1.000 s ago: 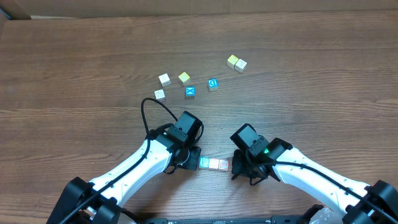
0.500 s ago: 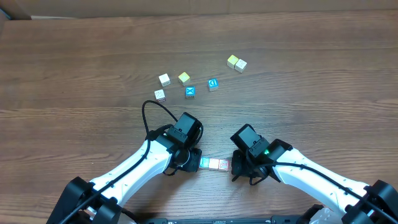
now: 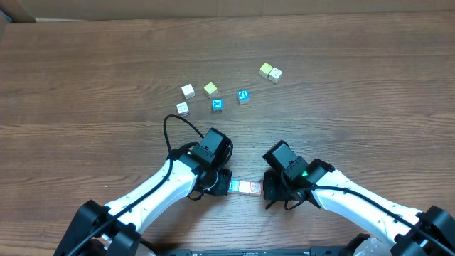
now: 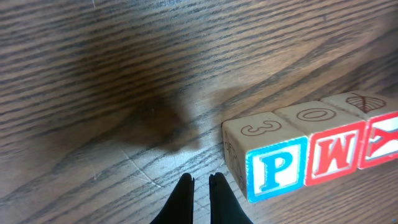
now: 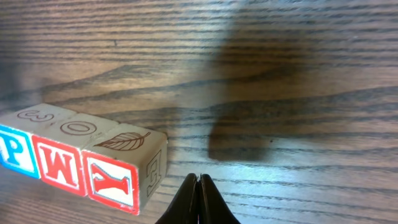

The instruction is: Flip 3 blocks

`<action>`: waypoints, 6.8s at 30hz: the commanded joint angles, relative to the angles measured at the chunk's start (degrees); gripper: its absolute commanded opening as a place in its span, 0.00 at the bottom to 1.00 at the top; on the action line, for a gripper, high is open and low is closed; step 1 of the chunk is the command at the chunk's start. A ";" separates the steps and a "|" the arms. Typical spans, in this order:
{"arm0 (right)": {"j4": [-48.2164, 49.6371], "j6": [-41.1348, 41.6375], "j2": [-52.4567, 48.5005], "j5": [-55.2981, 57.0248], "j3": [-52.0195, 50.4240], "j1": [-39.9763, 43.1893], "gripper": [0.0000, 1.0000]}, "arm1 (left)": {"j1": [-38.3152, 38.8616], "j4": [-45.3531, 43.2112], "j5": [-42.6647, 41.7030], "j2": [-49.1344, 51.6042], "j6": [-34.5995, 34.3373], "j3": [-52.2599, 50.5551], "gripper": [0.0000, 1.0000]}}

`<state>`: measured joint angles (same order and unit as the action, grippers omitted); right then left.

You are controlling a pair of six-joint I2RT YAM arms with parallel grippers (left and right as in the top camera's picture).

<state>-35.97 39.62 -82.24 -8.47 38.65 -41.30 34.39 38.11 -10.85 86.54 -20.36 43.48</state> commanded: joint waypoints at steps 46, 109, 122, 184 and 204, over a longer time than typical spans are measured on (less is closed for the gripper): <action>4.24 4.55 -2.78 -3.93 -0.44 -0.28 0.04 | -0.35 -3.80 -0.17 1.55 1.07 -1.99 0.04; 10.86 4.26 -2.78 -4.04 -0.44 -3.80 0.04 | -0.24 -2.43 -4.00 1.55 -1.09 -3.91 0.04; 11.56 0.74 -2.78 -3.98 -0.44 -3.80 0.04 | -0.24 -2.36 -3.89 1.55 -11.28 -3.91 0.04; 15.32 -5.66 -6.84 -2.56 -0.44 -1.20 0.04 | 2.84 -0.63 -4.26 1.55 -29.07 -3.91 0.04; 15.30 -9.70 -7.32 -2.54 -0.44 -1.20 0.04 | 2.82 2.86 -0.11 1.55 -29.14 -3.91 0.04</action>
<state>-21.02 30.74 -89.12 -10.44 38.13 -42.41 36.77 40.38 -13.50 87.57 -49.21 39.88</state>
